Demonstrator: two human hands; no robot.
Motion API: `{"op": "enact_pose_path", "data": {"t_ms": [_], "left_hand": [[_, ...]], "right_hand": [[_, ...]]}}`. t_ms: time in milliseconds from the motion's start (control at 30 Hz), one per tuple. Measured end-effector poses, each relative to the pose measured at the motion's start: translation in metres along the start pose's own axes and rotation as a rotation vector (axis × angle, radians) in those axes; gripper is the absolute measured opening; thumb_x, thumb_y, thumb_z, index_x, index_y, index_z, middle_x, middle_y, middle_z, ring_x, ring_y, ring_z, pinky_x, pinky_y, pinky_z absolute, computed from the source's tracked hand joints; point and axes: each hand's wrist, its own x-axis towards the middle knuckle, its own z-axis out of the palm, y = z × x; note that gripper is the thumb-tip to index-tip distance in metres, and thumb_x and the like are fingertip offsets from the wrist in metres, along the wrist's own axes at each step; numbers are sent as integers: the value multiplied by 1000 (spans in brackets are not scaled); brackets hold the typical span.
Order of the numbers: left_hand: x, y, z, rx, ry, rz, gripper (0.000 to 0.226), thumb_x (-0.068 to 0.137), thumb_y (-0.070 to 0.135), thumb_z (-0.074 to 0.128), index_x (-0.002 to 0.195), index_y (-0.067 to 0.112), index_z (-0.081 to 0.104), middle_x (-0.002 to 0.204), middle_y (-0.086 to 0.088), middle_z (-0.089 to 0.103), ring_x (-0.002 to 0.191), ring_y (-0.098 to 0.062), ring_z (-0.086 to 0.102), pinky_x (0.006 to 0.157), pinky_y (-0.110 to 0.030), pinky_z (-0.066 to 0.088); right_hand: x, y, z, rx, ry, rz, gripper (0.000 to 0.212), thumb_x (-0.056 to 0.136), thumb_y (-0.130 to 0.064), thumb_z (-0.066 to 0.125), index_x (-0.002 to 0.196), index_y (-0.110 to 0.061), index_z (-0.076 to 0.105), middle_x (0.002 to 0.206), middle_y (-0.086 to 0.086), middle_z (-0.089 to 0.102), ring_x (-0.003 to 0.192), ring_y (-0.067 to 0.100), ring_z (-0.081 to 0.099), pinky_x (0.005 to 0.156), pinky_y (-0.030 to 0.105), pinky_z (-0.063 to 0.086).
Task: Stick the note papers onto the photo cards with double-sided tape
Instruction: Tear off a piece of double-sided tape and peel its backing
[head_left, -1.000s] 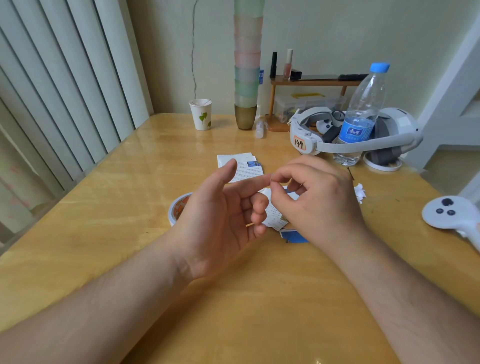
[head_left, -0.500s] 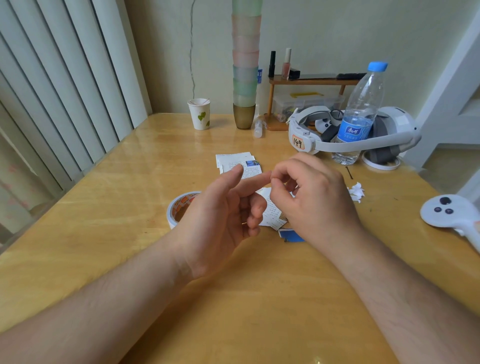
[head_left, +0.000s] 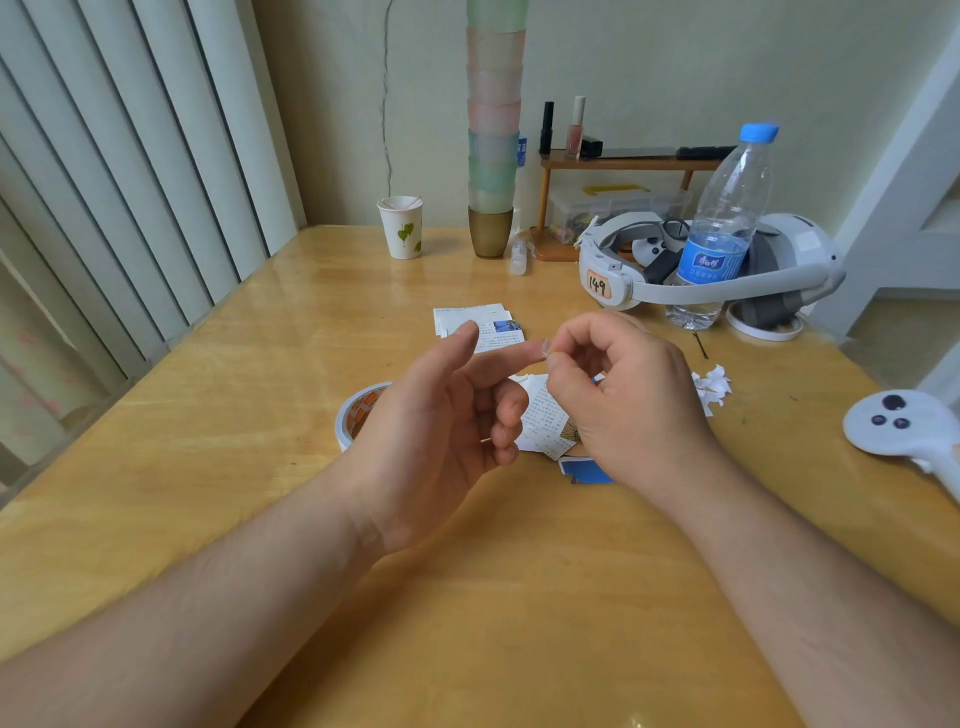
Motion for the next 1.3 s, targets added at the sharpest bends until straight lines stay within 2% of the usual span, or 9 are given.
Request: {"op": "enact_pose_path", "data": {"t_ms": [67, 167, 300, 433, 700, 933, 1067, 1167, 1300], "left_hand": [[0, 1, 0, -8, 6, 2, 65, 91, 57, 45, 128, 11, 73, 73, 0, 48, 65, -15, 41, 70, -34, 35], [1, 2, -1, -7, 14, 10, 66, 91, 57, 45, 128, 10, 73, 73, 0, 48, 64, -15, 41, 69, -34, 35], [1, 2, -2, -7, 16, 11, 66, 91, 57, 45, 129, 10, 72, 73, 0, 48, 64, -15, 42, 69, -34, 35], [2, 1, -2, 6, 22, 17, 66, 92, 57, 44, 129, 11, 72, 73, 0, 47, 64, -15, 41, 70, -34, 34], [4, -2, -3, -66, 34, -47, 60, 98, 56, 42, 122, 13, 77, 72, -1, 48, 64, -15, 42, 69, -33, 36], [7, -3, -6, -283, 4, -142, 55, 98, 55, 45, 112, 12, 78, 75, -2, 50, 64, -16, 43, 66, -33, 37], [9, -6, -10, -156, 17, -110, 52, 94, 55, 49, 110, 15, 78, 75, -2, 49, 65, -16, 43, 66, -32, 38], [10, -11, -9, -22, 9, -70, 49, 93, 55, 50, 106, 16, 78, 74, -1, 48, 65, -16, 42, 67, -33, 37], [13, -21, -6, 362, 68, 122, 44, 96, 54, 50, 107, 20, 77, 75, -4, 47, 70, -19, 42, 72, -39, 35]], "right_hand": [[1, 0, 0, 95, -27, 91, 19, 91, -13, 67, 78, -26, 63, 73, -4, 64, 72, 17, 61, 62, 19, 46], [2, -1, -2, 228, -48, 170, 11, 90, -23, 64, 81, -30, 64, 72, 5, 66, 73, 33, 64, 66, 42, 54], [2, -2, -4, 248, -52, 192, 18, 94, -16, 64, 84, -31, 65, 73, 6, 67, 75, 35, 66, 71, 56, 58], [3, -1, -5, 251, -49, 226, 19, 95, -17, 64, 84, -32, 66, 68, -2, 68, 73, 27, 69, 74, 54, 59], [4, 1, -6, 278, -40, 276, 21, 95, -13, 64, 83, -30, 66, 66, -6, 66, 74, 29, 69, 72, 55, 58], [9, 1, -13, 261, -37, 331, 17, 95, -13, 65, 82, -23, 67, 67, -2, 67, 64, 9, 67, 75, 48, 59], [21, 20, -50, -30, -72, 306, 12, 94, -22, 70, 83, -26, 70, 73, -2, 70, 64, 11, 61, 64, 33, 53], [27, 46, -83, -302, -125, 337, 10, 93, -26, 73, 84, -28, 72, 78, -11, 68, 70, 4, 59, 62, 22, 44], [28, 77, -94, -455, -192, 425, 15, 90, -24, 80, 80, -34, 73, 84, -12, 70, 81, 4, 61, 67, 28, 43]]}}
